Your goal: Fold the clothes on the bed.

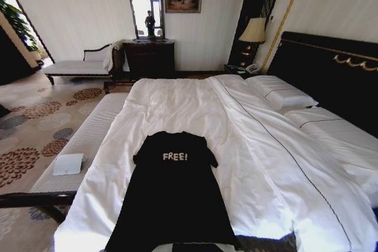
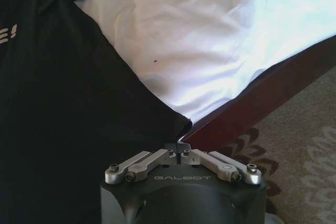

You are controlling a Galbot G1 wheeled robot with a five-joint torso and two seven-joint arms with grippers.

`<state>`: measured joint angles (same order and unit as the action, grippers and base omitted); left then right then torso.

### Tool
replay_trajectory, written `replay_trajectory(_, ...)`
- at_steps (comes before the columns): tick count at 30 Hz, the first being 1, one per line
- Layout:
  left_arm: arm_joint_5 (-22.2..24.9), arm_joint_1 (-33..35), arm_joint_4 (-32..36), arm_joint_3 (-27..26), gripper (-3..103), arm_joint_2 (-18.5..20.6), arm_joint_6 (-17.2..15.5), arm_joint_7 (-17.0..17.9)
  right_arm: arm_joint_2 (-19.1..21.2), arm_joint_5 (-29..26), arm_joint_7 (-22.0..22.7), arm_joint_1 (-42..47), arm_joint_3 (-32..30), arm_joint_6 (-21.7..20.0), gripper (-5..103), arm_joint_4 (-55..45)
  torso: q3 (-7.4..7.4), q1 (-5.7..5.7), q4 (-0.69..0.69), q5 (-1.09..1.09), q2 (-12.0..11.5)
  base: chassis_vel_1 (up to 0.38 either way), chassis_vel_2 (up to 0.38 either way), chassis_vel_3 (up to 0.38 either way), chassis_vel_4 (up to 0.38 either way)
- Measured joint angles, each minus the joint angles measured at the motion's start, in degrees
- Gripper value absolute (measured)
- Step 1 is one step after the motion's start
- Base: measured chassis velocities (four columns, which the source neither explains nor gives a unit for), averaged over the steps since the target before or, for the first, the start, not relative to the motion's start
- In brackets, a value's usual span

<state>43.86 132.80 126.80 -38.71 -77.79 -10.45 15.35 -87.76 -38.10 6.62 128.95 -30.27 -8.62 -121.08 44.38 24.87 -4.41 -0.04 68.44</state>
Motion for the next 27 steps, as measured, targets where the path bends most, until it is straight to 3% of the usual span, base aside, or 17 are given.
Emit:
replay_trajectory(13, -1.68, -4.14, -1.17, 1.17, -2, 0.42, -1.56, 2.04, -0.56, 1.88, 0.23, -1.37, 0.53, 0.01, 0, 1.68, 0.00, 0.00, 0.00, -0.01, 0.00, 0.000, 0.000, 0.000, 0.000)
replay_trajectory(14, -1.09, -4.51, -0.62, 1.03, 3, 0.80, -2.19, 2.58, -0.54, 2.33, 0.23, -1.48, 0.53, 0.10, 9, 1.84, 0.00, 0.00, 0.00, 0.00, 0.00, 0.000, 0.000, 0.000, 0.000)
replay_trajectory(16, -0.69, -4.60, -0.32, 0.91, 8, 0.91, -2.68, 2.79, -0.53, 2.53, 0.23, -1.55, 0.54, 0.14, 9, 1.95, 0.00, 0.00, 0.00, 0.00, 0.00, 0.000, 0.000, 0.000, 0.000)
replay_trajectory(17, -0.44, -4.65, -0.06, 0.87, 13, 1.00, -3.11, 2.94, -0.52, 2.68, 0.23, -1.61, 0.52, 0.16, 20, 2.08, 0.00, 0.00, 0.00, 0.00, 0.00, 0.000, 0.000, 0.000, 0.000)
replay_trajectory(18, -0.42, -4.67, 0.00, 0.87, 13, 1.04, -3.24, 2.95, -0.52, 2.75, 0.23, -1.63, 0.52, 0.17, 20, 2.14, 0.00, 0.00, 0.00, 0.00, 0.00, 0.000, 0.000, 0.000, 0.000)
replay_trajectory(19, -0.50, -4.66, 0.04, 0.93, 18, 1.06, -3.42, 2.99, -0.52, 2.88, 0.24, -1.63, 0.50, 0.19, 31, 2.25, 0.00, 0.00, 0.00, 0.00, 0.00, 0.000, 0.000, 0.000, 0.000)
replay_trajectory(21, -0.74, -4.58, 0.04, 1.12, 24, 1.05, -3.50, 3.04, -0.53, 2.96, 0.29, -1.63, 0.48, 0.19, 31, 2.31, 0.00, 0.00, 0.00, 0.00, 0.00, 0.000, 0.000, 0.000, 0.000)
replay_trajectory(22, -1.22, -4.23, -0.08, 1.50, 29, 1.00, -3.51, 3.03, -0.56, 3.07, 0.34, -1.54, 0.43, 0.21, 41, 2.34, 0.00, 0.00, 0.00, 0.01, 0.00, 0.000, 0.000, 0.000, 0.000)
replay_trajectory(24, -2.10, -3.54, -0.33, 2.11, 40, 0.97, -3.20, 2.92, -0.69, 3.28, 0.41, -1.28, 0.31, 0.28, 41, 2.34, 0.00, 0.00, 0.01, 0.00, 0.00, 0.000, 0.000, 0.000, 0.000)
replay_trajectory(25, -2.87, -3.19, -0.41, 2.38, 45, 0.95, -2.72, 2.79, -0.77, 3.50, 0.48, -1.14, 0.17, 0.37, 52, 2.32, 0.00, 0.00, 0.01, 0.00, 0.00, 0.000, 0.000, 0.000, 0.000)
replay_trajectory(27, -3.85, -2.86, -0.44, 2.59, 51, 0.89, -2.05, 2.54, -0.88, 3.80, 0.53, -0.96, -0.10, 0.53, 52, 2.27, 0.00, 0.00, 0.01, 0.00, 0.00, 0.000, 0.000, 0.000, 0.000)
